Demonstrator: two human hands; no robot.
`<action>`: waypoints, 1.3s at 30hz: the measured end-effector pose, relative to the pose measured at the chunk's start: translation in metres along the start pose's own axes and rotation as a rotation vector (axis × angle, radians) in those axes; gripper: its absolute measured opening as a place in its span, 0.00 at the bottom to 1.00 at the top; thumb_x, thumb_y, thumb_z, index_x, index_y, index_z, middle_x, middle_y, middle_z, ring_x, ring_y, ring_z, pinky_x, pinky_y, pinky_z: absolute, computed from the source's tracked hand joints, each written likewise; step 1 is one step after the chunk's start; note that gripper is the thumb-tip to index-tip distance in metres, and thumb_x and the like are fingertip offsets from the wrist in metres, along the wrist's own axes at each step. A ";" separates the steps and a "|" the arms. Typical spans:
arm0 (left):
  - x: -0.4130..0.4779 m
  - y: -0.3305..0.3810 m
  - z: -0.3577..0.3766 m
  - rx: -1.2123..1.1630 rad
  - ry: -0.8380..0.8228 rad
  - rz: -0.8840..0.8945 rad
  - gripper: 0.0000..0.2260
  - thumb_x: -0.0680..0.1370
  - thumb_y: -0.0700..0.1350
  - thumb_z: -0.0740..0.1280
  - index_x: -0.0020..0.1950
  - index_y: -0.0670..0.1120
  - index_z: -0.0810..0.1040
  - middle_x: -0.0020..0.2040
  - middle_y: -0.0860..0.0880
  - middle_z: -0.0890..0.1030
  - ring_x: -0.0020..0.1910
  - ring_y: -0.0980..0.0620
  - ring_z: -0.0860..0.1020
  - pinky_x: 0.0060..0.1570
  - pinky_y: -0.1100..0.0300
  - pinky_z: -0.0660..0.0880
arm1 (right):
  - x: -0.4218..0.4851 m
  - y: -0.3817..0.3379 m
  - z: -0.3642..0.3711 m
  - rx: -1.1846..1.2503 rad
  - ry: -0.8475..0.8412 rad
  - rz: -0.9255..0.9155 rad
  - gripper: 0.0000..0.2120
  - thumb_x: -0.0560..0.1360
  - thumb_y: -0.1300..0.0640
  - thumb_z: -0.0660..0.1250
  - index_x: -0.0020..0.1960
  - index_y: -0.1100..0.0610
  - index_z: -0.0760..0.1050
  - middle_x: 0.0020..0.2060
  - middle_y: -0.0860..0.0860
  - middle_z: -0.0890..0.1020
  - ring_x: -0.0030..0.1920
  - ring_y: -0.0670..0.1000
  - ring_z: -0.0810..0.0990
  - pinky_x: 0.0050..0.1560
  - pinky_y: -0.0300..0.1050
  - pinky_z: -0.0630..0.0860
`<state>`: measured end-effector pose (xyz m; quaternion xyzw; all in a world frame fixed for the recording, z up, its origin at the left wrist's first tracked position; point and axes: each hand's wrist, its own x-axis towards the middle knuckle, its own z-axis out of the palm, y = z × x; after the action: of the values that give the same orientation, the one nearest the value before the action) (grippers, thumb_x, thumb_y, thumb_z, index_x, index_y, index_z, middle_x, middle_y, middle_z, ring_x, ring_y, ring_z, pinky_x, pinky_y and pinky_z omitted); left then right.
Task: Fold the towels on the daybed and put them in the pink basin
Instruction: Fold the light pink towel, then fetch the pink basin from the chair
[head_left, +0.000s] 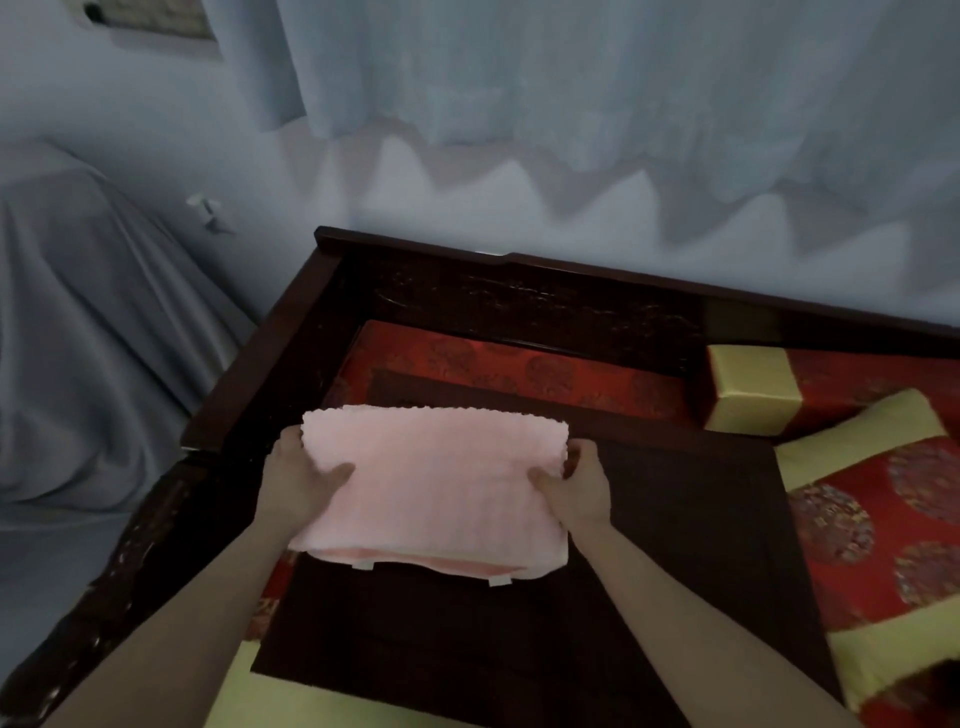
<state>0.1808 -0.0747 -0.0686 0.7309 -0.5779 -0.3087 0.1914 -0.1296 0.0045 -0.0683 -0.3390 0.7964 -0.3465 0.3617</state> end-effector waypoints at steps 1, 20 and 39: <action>0.000 0.000 0.000 0.043 -0.023 0.033 0.35 0.67 0.48 0.76 0.68 0.39 0.64 0.63 0.39 0.73 0.62 0.38 0.72 0.61 0.43 0.70 | 0.000 0.000 0.000 -0.005 -0.013 -0.002 0.24 0.68 0.56 0.73 0.61 0.54 0.68 0.51 0.49 0.74 0.48 0.49 0.74 0.46 0.44 0.71; -0.131 0.327 0.085 -0.037 -0.176 0.904 0.30 0.77 0.46 0.65 0.76 0.40 0.58 0.75 0.40 0.63 0.76 0.43 0.58 0.73 0.41 0.57 | -0.092 0.005 -0.322 -0.704 0.632 -0.233 0.35 0.72 0.37 0.45 0.73 0.55 0.63 0.74 0.55 0.64 0.75 0.56 0.59 0.74 0.57 0.55; -0.593 0.441 0.346 0.043 -0.672 1.111 0.29 0.78 0.45 0.63 0.77 0.44 0.56 0.76 0.45 0.61 0.75 0.46 0.60 0.72 0.53 0.59 | -0.407 0.353 -0.632 -0.434 0.943 0.326 0.28 0.78 0.45 0.58 0.73 0.58 0.62 0.71 0.57 0.68 0.71 0.57 0.65 0.70 0.57 0.65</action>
<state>-0.4561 0.4085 0.0932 0.1904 -0.9044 -0.3636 0.1166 -0.5372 0.7071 0.1035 -0.0859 0.9677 -0.2281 -0.0641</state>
